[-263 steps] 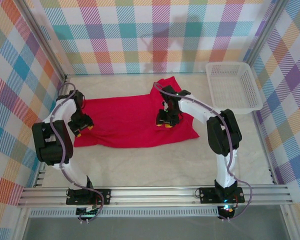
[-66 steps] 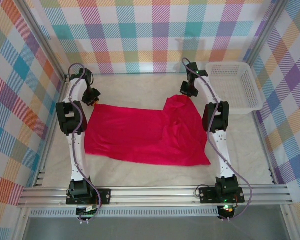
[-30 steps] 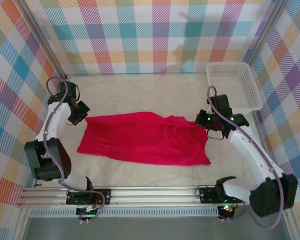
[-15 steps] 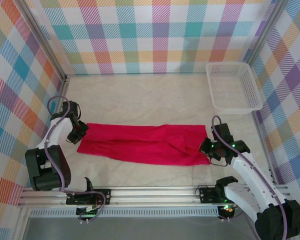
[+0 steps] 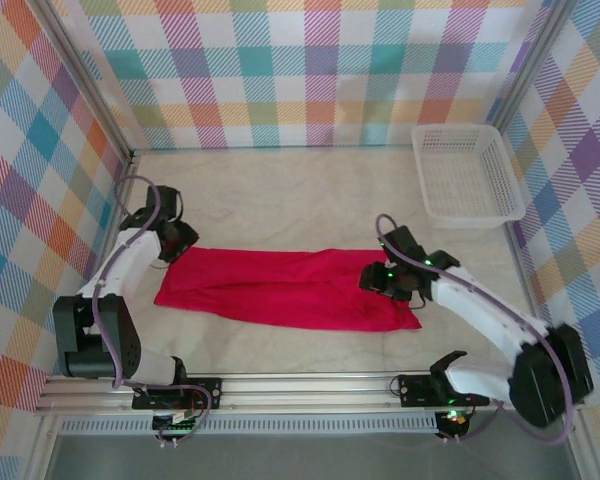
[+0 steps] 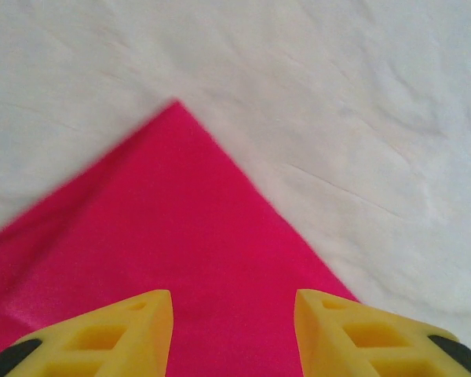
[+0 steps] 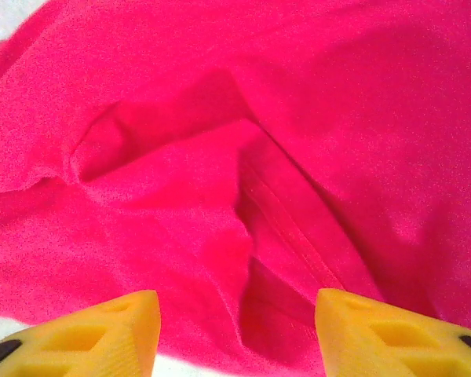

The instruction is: Fold the inside-out t-shirt

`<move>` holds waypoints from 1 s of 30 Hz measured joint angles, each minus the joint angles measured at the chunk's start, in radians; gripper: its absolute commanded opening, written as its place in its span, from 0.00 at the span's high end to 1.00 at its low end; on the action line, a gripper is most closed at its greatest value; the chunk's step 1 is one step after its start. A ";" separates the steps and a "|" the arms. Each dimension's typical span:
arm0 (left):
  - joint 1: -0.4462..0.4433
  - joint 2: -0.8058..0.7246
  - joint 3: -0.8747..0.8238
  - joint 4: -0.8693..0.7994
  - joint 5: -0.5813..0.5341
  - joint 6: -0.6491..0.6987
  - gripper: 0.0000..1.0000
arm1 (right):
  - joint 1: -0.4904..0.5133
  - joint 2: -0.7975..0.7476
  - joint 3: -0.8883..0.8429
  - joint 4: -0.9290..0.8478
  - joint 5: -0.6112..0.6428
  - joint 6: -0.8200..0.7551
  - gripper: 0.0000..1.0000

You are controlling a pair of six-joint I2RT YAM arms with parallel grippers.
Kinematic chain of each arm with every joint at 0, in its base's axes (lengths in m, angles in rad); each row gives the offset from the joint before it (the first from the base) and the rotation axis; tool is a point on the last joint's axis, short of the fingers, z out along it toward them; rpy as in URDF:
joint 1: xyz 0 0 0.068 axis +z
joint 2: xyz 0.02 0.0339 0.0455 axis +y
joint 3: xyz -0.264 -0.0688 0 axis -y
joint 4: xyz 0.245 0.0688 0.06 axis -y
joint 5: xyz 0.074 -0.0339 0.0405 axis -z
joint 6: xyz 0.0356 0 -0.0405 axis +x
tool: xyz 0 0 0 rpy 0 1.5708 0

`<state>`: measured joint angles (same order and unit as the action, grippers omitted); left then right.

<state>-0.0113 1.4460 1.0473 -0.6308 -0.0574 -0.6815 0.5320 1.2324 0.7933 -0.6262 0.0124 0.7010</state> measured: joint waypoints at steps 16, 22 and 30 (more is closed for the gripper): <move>-0.040 0.118 0.000 0.036 0.068 -0.015 0.59 | 0.159 0.191 0.044 0.137 0.009 0.043 0.98; -0.040 0.124 -0.003 0.036 0.067 -0.014 0.59 | 0.305 0.063 0.003 0.119 0.056 0.140 0.89; -0.040 0.151 -0.004 0.036 0.062 -0.010 0.59 | 0.444 0.062 -0.047 0.075 0.088 0.222 0.46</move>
<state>-0.0509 1.5967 1.0431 -0.5949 0.0044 -0.6918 0.9756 1.2942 0.7467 -0.5510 0.1005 0.9234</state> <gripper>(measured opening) 0.410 0.486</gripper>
